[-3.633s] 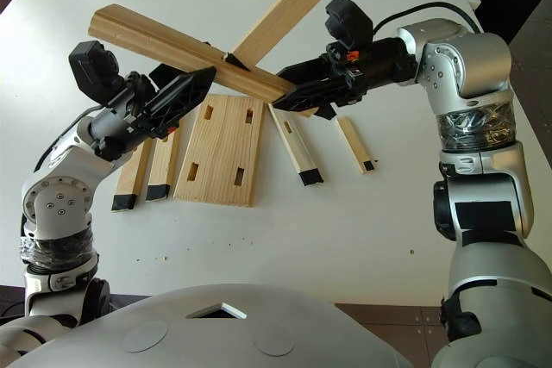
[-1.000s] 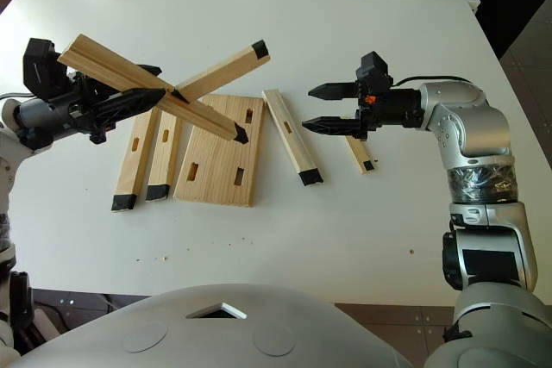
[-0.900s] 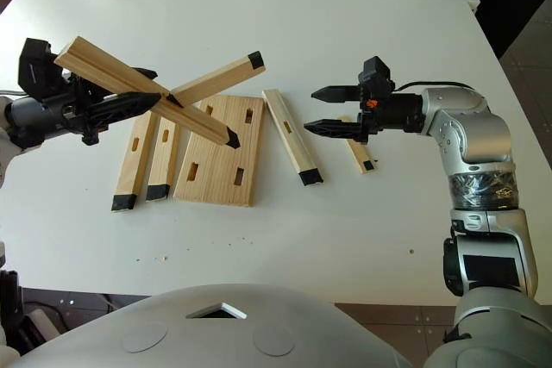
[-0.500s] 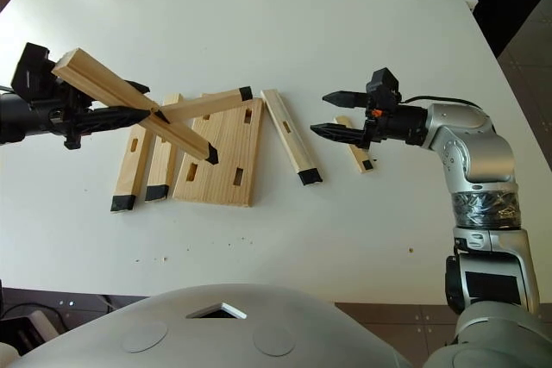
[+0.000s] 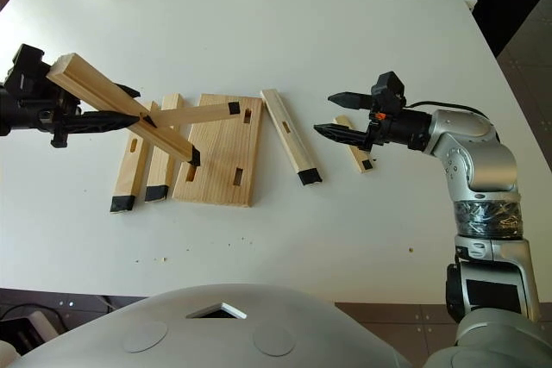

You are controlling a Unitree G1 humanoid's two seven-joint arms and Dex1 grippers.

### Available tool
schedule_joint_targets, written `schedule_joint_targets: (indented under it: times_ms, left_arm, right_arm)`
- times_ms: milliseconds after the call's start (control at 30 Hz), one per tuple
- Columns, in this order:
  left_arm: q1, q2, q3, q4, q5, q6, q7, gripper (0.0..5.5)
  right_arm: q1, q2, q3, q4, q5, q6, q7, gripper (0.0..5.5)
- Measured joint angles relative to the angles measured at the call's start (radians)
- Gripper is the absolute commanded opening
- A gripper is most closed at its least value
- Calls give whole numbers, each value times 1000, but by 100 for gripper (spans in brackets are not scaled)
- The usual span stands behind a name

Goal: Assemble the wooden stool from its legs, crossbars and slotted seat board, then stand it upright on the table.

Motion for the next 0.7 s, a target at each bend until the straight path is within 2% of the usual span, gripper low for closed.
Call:
schedule_joint_targets:
  times_ms: [700]
  left_arm:
    - [56,31,29,-28,6,-19,-24,205]
  right_arm:
    - [22,0,-17,-15,2,1,-7,421]
